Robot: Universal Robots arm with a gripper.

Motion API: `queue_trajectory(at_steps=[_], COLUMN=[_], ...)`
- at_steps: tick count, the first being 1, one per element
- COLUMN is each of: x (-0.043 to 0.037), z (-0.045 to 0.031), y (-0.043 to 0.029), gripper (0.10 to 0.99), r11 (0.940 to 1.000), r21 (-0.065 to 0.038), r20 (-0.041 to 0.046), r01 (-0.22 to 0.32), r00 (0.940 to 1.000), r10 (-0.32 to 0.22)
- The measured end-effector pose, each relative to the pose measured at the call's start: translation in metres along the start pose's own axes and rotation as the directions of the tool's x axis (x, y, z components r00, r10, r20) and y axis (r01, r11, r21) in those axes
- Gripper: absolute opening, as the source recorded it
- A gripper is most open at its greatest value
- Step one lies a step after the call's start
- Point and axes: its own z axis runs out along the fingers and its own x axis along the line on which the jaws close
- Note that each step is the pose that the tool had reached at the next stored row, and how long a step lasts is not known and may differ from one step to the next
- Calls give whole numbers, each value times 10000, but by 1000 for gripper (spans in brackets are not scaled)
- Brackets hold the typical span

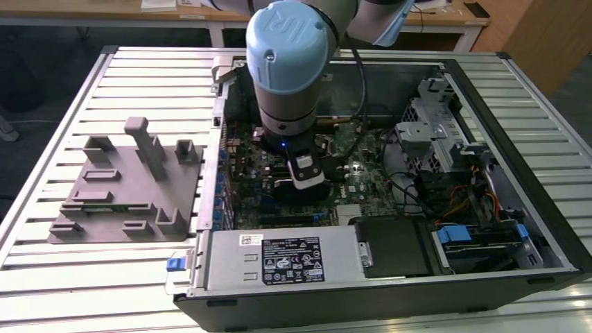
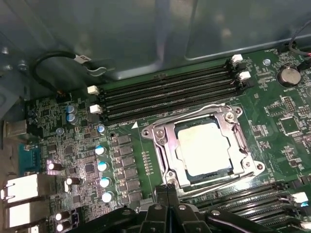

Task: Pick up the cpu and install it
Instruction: 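Install the second cpu locking lever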

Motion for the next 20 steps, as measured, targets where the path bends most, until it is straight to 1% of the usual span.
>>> queue_trajectory(at_steps=[5, 9, 14, 17, 20], x=[11, 17, 22, 23, 25], z=[25, 42, 48, 17, -67], y=[14, 13, 13, 25, 53], gripper=[106, 106, 106, 106, 106], r11=[10000, 10000, 10000, 10000, 10000], r21=[-2, 0, 12, 11, 18], r20=[0, 2, 2, 5, 5], r01=[0, 0, 2, 1, 0], r00=[10000, 10000, 10000, 10000, 10000], r10=[0, 0, -2, -1, 0])
